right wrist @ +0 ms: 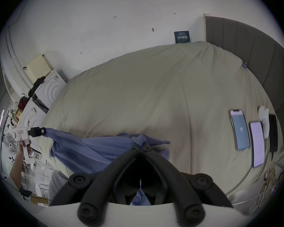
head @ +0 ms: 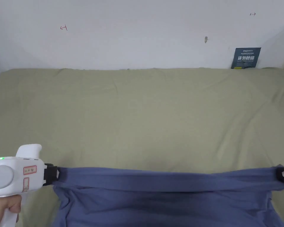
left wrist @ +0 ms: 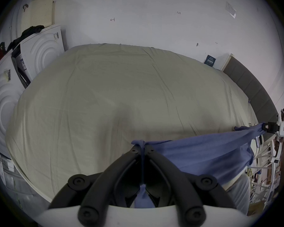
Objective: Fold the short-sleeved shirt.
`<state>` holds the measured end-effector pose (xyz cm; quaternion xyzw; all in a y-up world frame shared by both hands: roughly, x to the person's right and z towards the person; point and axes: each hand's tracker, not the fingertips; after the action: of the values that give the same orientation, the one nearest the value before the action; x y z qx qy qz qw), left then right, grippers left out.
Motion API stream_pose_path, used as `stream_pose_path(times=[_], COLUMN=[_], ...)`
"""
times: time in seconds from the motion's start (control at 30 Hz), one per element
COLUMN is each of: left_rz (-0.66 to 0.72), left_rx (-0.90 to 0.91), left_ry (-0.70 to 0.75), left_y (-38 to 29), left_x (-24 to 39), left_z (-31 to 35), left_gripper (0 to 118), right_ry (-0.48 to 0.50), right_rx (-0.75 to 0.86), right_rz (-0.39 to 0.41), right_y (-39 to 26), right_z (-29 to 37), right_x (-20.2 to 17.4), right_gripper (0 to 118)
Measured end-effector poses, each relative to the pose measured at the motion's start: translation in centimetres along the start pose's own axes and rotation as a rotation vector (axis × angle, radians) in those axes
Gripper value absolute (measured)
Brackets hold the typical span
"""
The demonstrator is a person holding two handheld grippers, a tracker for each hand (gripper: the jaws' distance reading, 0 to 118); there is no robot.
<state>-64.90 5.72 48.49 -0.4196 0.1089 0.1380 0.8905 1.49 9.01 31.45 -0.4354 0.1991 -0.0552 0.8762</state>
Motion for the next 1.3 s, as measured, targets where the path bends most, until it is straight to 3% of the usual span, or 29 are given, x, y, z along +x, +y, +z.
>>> stream_pose_path(times=[0.4,0.6,0.67,0.7,0.73,0.77,0.8,0.87,1.0,1.07,1.1,1.13,1.17,1.2,1.23,1.27,1.3], left_rz=[-0.009,0.028,0.012,-0.019,-0.062,-0.098,-0.133,-0.131,0.023,0.112,0.186,0.24,0.268,0.292,0.246,0.242,0.256], left_rx=[-0.074,-0.102,-0.104,-0.107,-0.127,-0.142,-0.152,-0.145,-0.16,-0.124,-0.078,-0.054,-0.048,-0.014,0.027,-0.003,-0.005], left_ry=[-0.017,-0.015,-0.008,0.001,0.043,0.099,0.158,0.175,0.095,0.037,-0.007,-0.049,-0.044,-0.028,-0.004,-0.006,-0.02], left_y=[-8.9,-10.1,-10.4,-10.2,-10.2,-10.2,-10.3,-10.6,-9.6,-9.4,-9.4,-9.1,-9.0,-8.9,-8.8,-8.7,-8.5], left_x=[-1.5,-1.7,-1.4,-1.7,-1.4,-1.3,-1.1,-0.3,-1.8,-2.5,-3.1,-3.7,-4.1,-4.4,-5.1,-5.3,-5.8], left_z=[0.1,-0.7,-0.6,-0.8,-0.7,-0.7,-0.7,0.2,1.3,2.0,2.7,2.9,3.0,3.0,3.5,3.2,3.0], left_gripper=[0,0,7,30,62,74,85,117,117,114,99,70,20,0,0,0,0], right_ry=[-0.041,-0.067,-0.083,-0.115,-0.125,-0.182,-0.25,-0.249,-0.21,-0.181,-0.156,-0.24,-0.247,-0.245,-0.262,-0.16,-0.163], right_rx=[-0.114,-0.14,-0.161,-0.154,-0.147,-0.145,-0.145,-0.126,-0.08,-0.065,-0.008,0.067,0.099,0.128,0.168,0.174,0.184], right_rz=[-0.093,-0.086,-0.072,-0.067,-0.058,-0.043,-0.027,-0.008,-0.008,-0.01,0.006,-0.084,-0.077,-0.073,-0.065,0.031,0.054], right_y=[-10.1,-10.5,-10.4,-10.3,-10.0,-9.8,-9.5,-9.5,-9.1,-9.3,-9.6,-9.7,-9.9,-10.1,-10.4,-10.1,-10.2], right_z=[0.5,-1.3,-1.3,-1.2,-1.3,-1.3,-1.2,0.1,1.3,1.9,2.4,4.2,4.6,4.7,4.9,4.1,4.1], right_x=[1.9,2.3,2.1,1.8,1.0,0.6,0.1,-1.5,-3.0,-4.9,-6.2,-8.7,-10.0,-11.3,-12.5,-12.5,-13.4], right_gripper=[0,0,2,15,47,47,59,116,118,117,109,91,61,13,1,1,1])
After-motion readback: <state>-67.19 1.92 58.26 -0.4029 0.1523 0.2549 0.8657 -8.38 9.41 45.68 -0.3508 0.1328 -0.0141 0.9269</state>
